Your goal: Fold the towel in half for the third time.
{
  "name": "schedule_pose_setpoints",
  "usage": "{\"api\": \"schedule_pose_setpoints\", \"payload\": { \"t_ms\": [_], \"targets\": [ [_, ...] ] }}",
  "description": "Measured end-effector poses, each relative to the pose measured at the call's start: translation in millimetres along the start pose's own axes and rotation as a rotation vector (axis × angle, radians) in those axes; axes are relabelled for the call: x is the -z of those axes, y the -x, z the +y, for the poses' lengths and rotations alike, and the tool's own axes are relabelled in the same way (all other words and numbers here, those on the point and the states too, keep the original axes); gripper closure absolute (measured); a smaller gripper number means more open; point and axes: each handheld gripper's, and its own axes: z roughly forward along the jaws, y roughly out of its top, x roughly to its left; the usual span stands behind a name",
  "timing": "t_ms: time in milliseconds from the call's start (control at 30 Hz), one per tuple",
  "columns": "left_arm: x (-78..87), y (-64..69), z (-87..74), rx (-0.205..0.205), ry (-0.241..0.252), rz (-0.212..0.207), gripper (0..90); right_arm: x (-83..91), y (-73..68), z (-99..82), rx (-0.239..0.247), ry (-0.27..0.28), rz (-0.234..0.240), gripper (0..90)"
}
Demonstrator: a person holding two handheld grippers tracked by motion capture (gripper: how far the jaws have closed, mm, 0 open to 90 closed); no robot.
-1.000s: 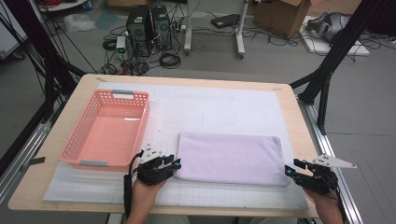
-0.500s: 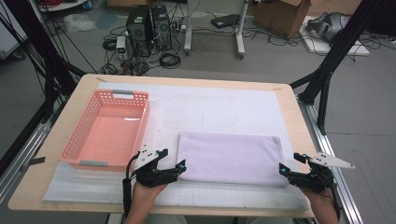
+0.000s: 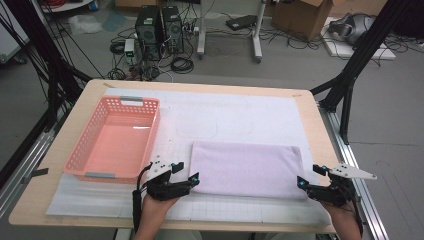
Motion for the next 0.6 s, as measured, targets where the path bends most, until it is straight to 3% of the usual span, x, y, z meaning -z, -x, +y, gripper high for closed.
{"api": "schedule_pose_setpoints", "payload": {
  "t_ms": [233,433,600],
  "targets": [
    [0.0,-1.1,-2.2,0.000,-0.018,0.032,30.5,-2.2,2.6,-0.2,-0.005,-0.004,0.010,19.5],
    [-2.8,-0.9,-3.5,0.013,-0.053,0.028,30.4,-8.2,-0.4,-0.2,0.011,-0.029,0.039,19.4],
    [-6.7,-0.7,-5.9,0.030,-0.084,0.036,35.4,-7.6,-2.2,0.4,0.012,-0.035,0.054,19.3]
  ]
}}
